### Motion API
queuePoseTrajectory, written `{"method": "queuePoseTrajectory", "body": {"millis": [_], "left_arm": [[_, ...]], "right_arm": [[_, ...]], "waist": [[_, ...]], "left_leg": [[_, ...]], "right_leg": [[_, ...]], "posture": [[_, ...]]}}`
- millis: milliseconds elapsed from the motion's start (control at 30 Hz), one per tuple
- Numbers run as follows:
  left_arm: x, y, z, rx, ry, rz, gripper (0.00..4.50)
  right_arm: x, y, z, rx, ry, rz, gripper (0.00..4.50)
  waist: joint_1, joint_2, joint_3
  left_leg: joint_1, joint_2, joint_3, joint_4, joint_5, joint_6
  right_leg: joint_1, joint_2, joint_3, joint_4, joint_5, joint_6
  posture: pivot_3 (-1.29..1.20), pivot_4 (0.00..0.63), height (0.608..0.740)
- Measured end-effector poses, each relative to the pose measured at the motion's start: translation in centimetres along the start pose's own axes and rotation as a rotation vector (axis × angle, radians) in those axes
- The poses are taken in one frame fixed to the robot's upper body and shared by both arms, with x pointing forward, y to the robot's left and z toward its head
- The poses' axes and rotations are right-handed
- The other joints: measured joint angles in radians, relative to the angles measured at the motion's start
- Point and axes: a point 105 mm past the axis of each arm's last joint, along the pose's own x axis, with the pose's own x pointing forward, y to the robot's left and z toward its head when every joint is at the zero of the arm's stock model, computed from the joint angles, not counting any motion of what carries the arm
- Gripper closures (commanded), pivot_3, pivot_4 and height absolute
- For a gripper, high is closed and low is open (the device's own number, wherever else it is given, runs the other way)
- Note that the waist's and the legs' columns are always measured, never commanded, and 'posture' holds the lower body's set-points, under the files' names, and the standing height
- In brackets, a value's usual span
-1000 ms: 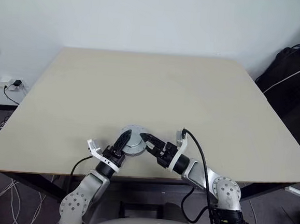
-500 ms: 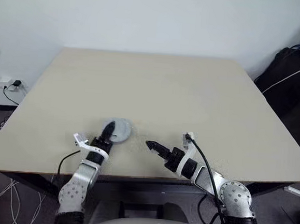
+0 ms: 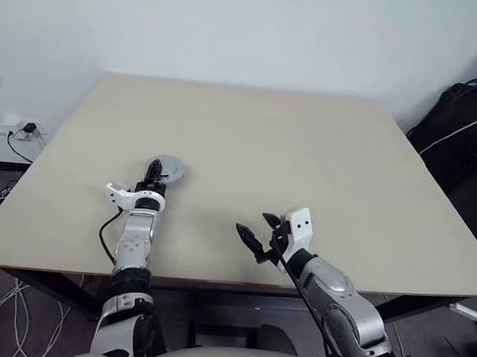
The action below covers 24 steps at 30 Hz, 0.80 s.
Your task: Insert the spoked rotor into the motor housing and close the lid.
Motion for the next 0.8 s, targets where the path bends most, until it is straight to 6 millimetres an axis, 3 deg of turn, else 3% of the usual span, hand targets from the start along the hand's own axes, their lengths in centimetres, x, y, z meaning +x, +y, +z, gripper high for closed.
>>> {"method": "queuePoseTrajectory", "body": {"millis": [200, 633, 800], "left_arm": [[1.9, 0.4, -0.7, 0.034, 0.025, 0.057, 2.35], [3.5, 2.1, -1.1, 0.151, 0.017, 0.196, 2.35], [3.4, 2.7, -1.0, 0.155, 0.017, 0.241, 0.72]], "right_arm": [[-0.3, -1.0, -1.9, -0.097, 0.015, -0.068, 0.0], [0.0, -0.5, -2.1, -0.102, 0.005, -0.047, 0.0], [0.0, -0.5, -2.3, -0.098, 0.016, -0.046, 0.0]], "waist": [[-0.003, -0.001, 0.001], [-0.013, -0.002, 0.001], [-0.014, -0.002, 0.001]], "left_leg": [[0.0, 0.002, -0.001, 0.0, 0.001, -0.002], [0.001, 0.003, -0.002, 0.0, 0.002, -0.003], [0.002, 0.004, -0.002, 0.0, 0.002, -0.004]], "right_leg": [[0.005, 0.003, 0.0, 0.0, 0.0, 0.0], [0.006, 0.004, 0.0, 0.0, 0.001, -0.001], [0.007, 0.004, 0.0, 0.001, 0.001, -0.001]], "posture": [[0.0, 0.0, 0.74], [0.0, 0.0, 0.74], [0.0, 0.0, 0.74]]}}
